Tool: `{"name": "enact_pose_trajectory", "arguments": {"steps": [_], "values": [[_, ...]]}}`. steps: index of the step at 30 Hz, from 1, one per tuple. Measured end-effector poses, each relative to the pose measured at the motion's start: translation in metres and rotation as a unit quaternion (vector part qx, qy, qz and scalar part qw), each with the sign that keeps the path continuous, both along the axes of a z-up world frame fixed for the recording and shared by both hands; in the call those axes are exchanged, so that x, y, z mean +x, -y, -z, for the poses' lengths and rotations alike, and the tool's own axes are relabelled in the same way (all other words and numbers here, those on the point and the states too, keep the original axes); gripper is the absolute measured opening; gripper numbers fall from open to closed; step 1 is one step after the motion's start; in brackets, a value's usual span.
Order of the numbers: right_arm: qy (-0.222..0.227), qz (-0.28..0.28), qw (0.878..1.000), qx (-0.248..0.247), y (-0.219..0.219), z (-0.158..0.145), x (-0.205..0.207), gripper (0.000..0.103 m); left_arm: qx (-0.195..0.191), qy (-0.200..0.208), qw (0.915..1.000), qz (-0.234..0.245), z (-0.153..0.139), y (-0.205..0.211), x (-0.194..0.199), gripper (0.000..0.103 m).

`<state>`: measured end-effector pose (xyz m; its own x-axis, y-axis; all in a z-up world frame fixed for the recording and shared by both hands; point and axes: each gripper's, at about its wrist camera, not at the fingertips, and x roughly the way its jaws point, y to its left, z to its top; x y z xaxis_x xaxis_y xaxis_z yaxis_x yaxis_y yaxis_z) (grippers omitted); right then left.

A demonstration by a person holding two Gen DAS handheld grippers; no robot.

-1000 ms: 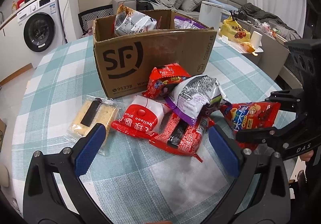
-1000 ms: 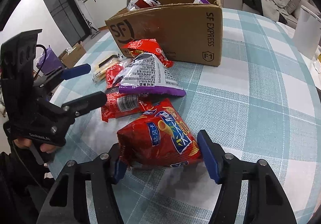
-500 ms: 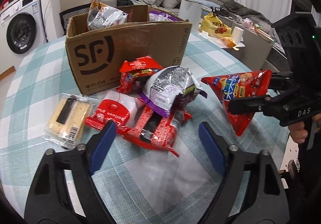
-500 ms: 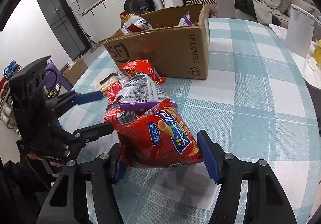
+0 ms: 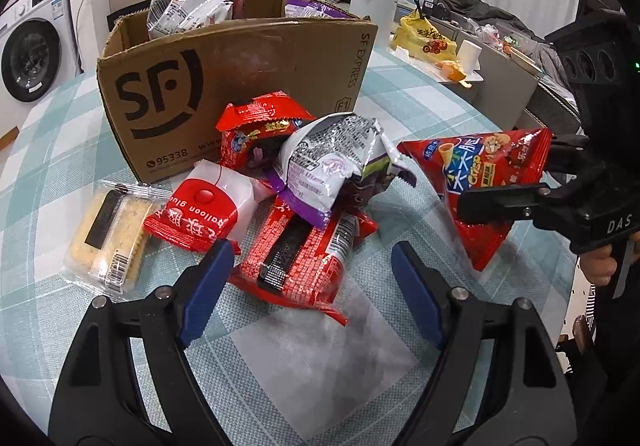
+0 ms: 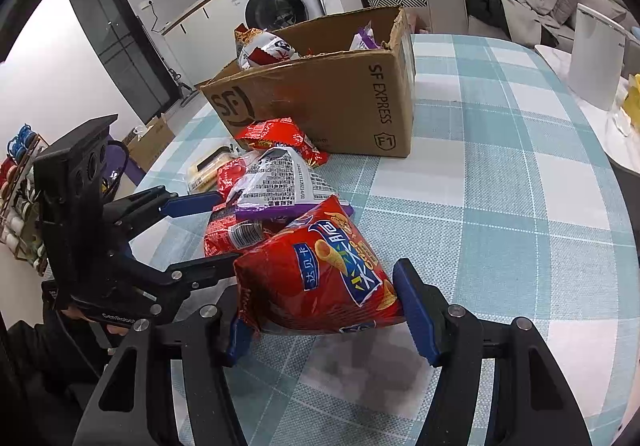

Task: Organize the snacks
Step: 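Close the right tool on the red chip bag while the left tool closes on the red noodle pack, then lift both held snacks and carry them over the cardboard box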

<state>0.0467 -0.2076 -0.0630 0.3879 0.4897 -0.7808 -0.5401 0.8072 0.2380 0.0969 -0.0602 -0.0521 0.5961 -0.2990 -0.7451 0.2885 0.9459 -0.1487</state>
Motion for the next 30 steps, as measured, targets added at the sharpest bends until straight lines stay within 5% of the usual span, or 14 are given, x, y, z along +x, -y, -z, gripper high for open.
{"name": "enact_pose_trajectory", "arguments": {"steps": [8,10,13,30], "values": [[0.001,0.0,1.0,0.002,0.0,0.0,0.0,0.065,0.022,-0.008,0.9997,0.006,0.009,0.01,0.006,0.074],[0.001,0.001,1.0,0.003,0.0,0.0,0.0,0.065,0.024,-0.018,0.9995,0.005,0.012,0.011,0.008,0.053],[0.001,0.001,1.0,0.003,0.0,-0.001,0.0,0.065,0.011,-0.016,0.9998,0.005,0.012,0.01,0.009,0.043],[0.036,0.006,0.998,0.047,0.006,-0.024,-0.007,0.065,-0.029,0.022,0.9993,0.012,-0.024,-0.004,-0.019,0.041]]}}
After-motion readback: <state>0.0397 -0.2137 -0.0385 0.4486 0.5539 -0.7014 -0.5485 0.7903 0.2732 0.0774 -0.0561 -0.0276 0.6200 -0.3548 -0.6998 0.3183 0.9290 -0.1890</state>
